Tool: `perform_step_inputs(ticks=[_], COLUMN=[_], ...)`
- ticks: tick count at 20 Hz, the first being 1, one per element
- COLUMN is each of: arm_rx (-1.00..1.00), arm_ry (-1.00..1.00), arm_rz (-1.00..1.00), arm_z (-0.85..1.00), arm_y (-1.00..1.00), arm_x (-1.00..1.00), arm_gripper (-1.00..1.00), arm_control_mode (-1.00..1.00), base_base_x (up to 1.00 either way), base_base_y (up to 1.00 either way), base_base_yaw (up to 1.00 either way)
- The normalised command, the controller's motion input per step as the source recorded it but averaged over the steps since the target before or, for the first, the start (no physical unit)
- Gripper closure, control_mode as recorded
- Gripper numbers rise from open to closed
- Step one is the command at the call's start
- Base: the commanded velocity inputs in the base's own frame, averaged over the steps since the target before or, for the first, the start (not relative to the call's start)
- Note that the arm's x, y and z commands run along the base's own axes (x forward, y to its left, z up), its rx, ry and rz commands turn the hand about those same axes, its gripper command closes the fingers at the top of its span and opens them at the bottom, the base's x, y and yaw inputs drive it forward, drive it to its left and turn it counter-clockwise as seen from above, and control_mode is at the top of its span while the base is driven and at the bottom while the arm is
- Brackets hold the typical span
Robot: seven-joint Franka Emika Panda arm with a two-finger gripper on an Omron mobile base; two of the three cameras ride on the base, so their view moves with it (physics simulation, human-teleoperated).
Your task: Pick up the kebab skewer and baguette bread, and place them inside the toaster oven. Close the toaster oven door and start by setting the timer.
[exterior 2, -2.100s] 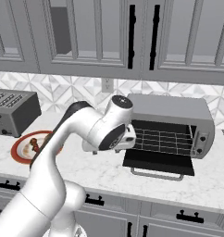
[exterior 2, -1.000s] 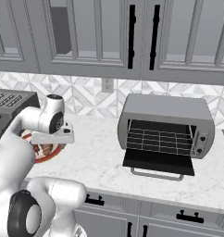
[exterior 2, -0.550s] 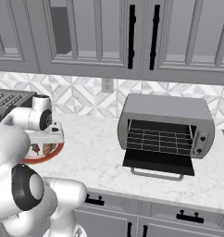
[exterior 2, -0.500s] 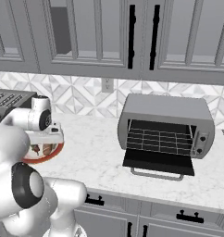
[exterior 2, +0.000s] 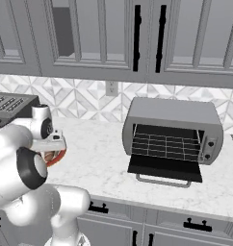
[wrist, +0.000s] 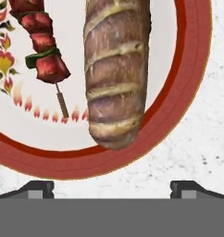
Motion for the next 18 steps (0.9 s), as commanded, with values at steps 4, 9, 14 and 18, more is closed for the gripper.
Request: perform_step_inputs(ticks=[4,9,14,18], arm_rx=[0.0,0.0,0.0,0.0], arm_ry=[0.0,-0.01,-0.01,-0.05], arm_rz=[0.02,0.02,0.01,0.0], arm_z=[-0.21,-0.24,-0.11,-0.05], arm_y=[0.25,0.14,0.0,-0.03], arm_x=[0.5,0.3,-0.02,-0.3], arm_gripper=[-1.0,-1.0,-1.0,-1.0], arm_control_mode=[-1.0,-1.0,-1.0,-1.0], base_base_x=[0.0,0.0,0.0,0.0], base_base_y=[0.0,0.0,0.0,0.0], base_base_yaw=[0.0,0.0,0.0,0.0])
